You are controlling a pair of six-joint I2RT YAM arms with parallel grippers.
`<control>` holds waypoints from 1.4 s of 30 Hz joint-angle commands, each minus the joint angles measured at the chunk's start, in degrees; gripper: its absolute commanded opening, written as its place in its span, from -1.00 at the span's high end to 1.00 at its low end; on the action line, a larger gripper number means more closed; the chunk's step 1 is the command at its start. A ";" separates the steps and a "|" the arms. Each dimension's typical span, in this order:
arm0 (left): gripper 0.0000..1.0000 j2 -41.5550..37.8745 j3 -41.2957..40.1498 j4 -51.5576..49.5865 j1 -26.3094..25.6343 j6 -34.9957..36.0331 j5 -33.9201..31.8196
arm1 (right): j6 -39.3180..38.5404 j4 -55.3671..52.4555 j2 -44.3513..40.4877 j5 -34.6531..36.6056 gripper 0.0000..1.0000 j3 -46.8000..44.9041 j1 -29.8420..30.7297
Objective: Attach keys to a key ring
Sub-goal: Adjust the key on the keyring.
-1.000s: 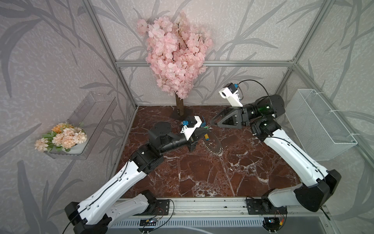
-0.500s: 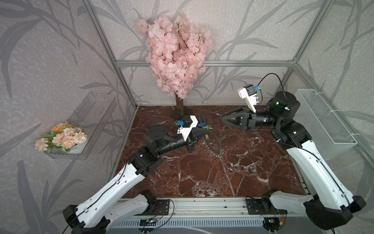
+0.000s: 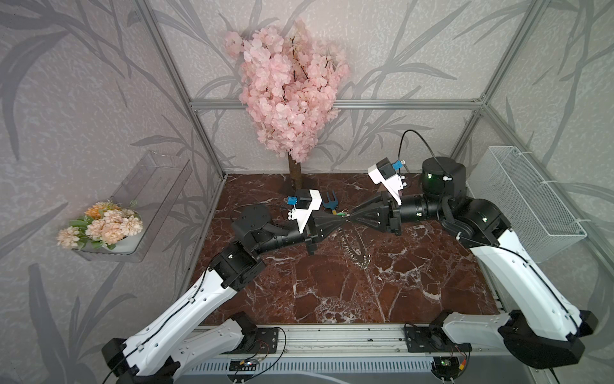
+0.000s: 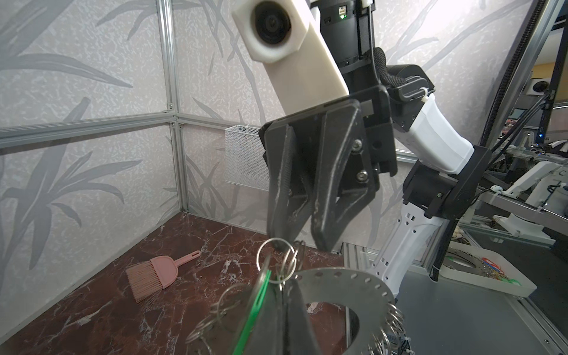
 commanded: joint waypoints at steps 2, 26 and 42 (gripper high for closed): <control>1.00 -1.05 2.59 3.43 0.29 -1.57 1.69 | -3.30 -3.57 0.04 2.07 0.45 1.76 0.47; -0.03 -3.94 2.18 -2.96 0.51 1.85 -4.98 | -8.17 -8.92 1.05 9.19 1.00 4.78 5.21; -0.56 -5.89 2.16 -7.55 0.87 4.59 -8.57 | -9.24 -13.21 2.68 10.30 1.00 9.09 5.13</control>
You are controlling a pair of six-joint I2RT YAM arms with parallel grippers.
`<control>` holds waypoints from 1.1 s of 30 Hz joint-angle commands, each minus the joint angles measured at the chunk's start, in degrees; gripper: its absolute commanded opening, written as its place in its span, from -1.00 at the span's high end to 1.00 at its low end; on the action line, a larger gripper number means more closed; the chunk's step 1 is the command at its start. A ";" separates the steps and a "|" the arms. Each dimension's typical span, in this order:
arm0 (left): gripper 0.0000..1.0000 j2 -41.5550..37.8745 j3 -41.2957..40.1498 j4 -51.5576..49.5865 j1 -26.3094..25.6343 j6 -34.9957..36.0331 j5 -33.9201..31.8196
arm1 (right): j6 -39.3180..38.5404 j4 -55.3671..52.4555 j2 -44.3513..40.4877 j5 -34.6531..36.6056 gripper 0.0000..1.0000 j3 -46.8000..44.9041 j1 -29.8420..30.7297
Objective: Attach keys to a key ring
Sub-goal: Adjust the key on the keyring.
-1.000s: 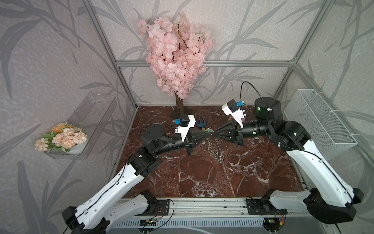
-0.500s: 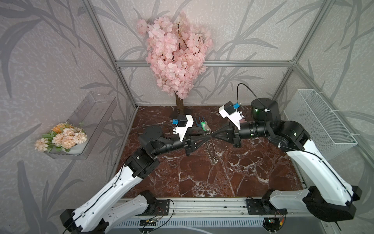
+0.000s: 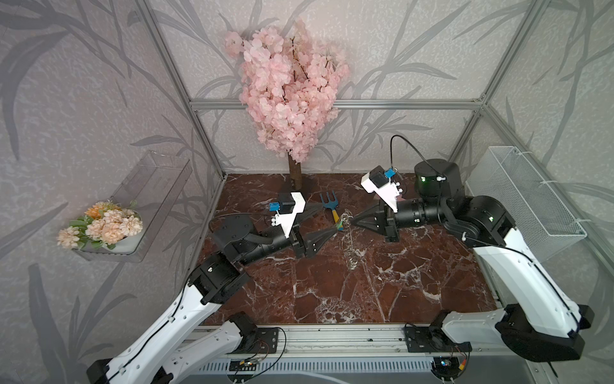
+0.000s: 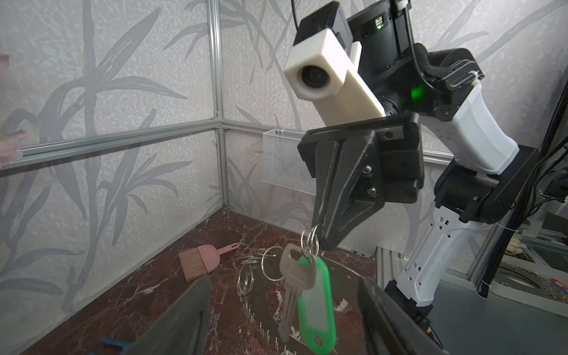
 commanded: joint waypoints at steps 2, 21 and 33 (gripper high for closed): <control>-0.56 1.25 1.49 1.73 0.21 -0.45 1.56 | -1.02 -0.31 0.12 0.18 1.00 1.77 0.32; -0.51 6.04 1.55 3.87 0.04 -3.23 7.00 | -0.37 -0.66 0.65 2.72 1.00 2.50 0.32; 0.31 6.92 1.68 2.14 -0.02 -2.36 7.14 | -0.43 -0.47 0.48 5.74 1.00 2.99 0.32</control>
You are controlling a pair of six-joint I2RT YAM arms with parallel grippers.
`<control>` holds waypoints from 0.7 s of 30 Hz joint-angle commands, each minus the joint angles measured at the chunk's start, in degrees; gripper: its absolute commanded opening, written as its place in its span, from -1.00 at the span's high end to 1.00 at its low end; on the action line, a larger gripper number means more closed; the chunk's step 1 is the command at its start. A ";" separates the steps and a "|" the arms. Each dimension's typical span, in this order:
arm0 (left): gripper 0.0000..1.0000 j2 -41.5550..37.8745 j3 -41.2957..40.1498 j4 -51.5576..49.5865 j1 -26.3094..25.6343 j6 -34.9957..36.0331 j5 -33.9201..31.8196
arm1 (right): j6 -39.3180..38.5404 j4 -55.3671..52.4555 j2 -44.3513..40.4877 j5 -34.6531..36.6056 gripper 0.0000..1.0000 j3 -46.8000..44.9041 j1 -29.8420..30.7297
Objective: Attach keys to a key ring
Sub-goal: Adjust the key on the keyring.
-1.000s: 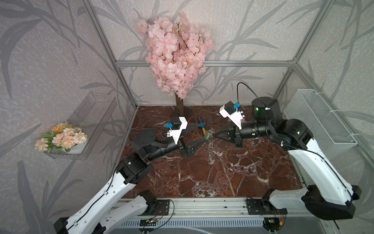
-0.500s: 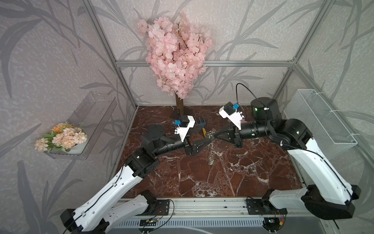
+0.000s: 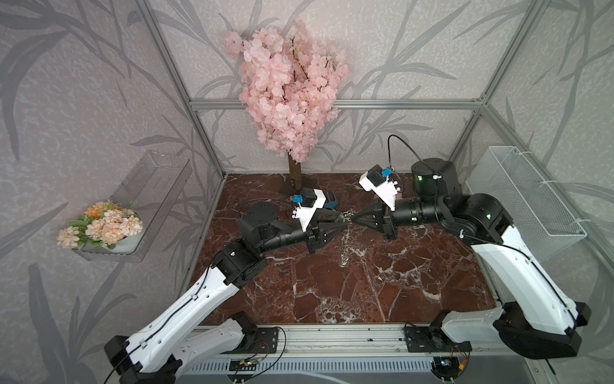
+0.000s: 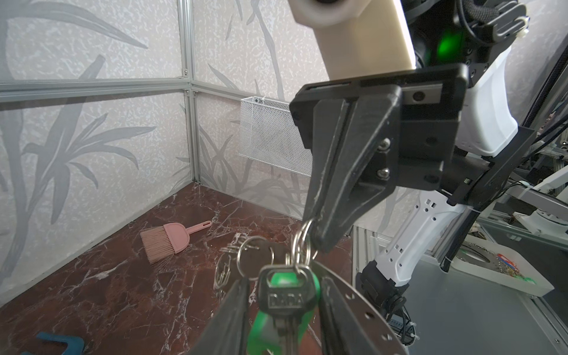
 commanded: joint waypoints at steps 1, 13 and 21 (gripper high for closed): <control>0.42 -1.10 1.15 0.25 0.05 0.39 0.19 | -0.03 1.42 -0.53 1.36 1.00 1.87 0.32; 1.00 -1.27 -0.87 -0.89 0.12 0.66 -2.12 | 1.80 5.27 -2.55 0.39 1.00 0.48 -0.12; 1.00 -0.95 -2.09 -2.50 0.12 2.52 -7.74 | 3.63 7.11 -4.17 -1.93 1.00 -0.65 -1.78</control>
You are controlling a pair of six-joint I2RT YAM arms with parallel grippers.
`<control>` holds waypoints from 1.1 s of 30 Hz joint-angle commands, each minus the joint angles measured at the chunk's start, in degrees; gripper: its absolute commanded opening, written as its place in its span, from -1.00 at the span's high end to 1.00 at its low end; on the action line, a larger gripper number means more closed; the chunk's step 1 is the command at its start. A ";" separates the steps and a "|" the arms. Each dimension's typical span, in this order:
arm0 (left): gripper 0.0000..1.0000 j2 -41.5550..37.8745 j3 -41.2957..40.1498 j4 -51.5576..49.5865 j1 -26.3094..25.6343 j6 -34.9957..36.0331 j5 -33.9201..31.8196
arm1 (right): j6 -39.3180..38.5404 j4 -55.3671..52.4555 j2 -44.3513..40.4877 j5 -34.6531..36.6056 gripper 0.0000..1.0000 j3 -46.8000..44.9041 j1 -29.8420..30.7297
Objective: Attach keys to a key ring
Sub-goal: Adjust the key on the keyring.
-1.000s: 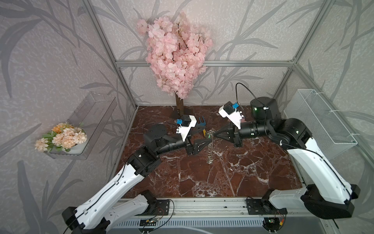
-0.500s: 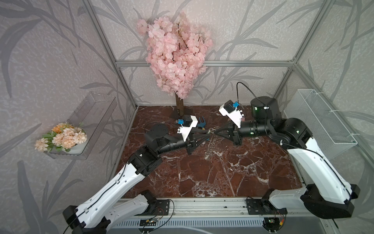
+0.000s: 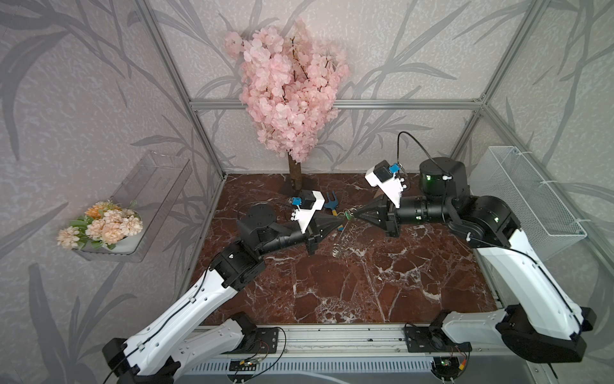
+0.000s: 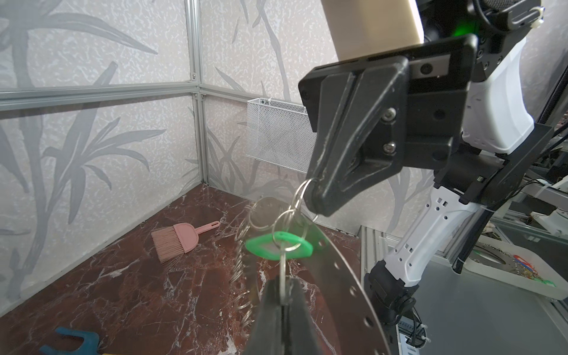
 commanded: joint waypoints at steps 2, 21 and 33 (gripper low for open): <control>1.00 0.41 -1.54 -2.36 0.31 1.46 -4.92 | 1.47 4.98 -2.74 -3.68 1.00 -0.35 -0.83; -0.23 -2.77 -4.55 -1.81 0.30 2.02 -13.54 | 0.88 3.33 -1.16 -0.07 1.00 -2.02 -1.09; -0.70 -7.97 -5.45 -4.25 0.43 3.18 -24.89 | 0.65 1.11 1.91 4.41 1.00 -3.27 -1.09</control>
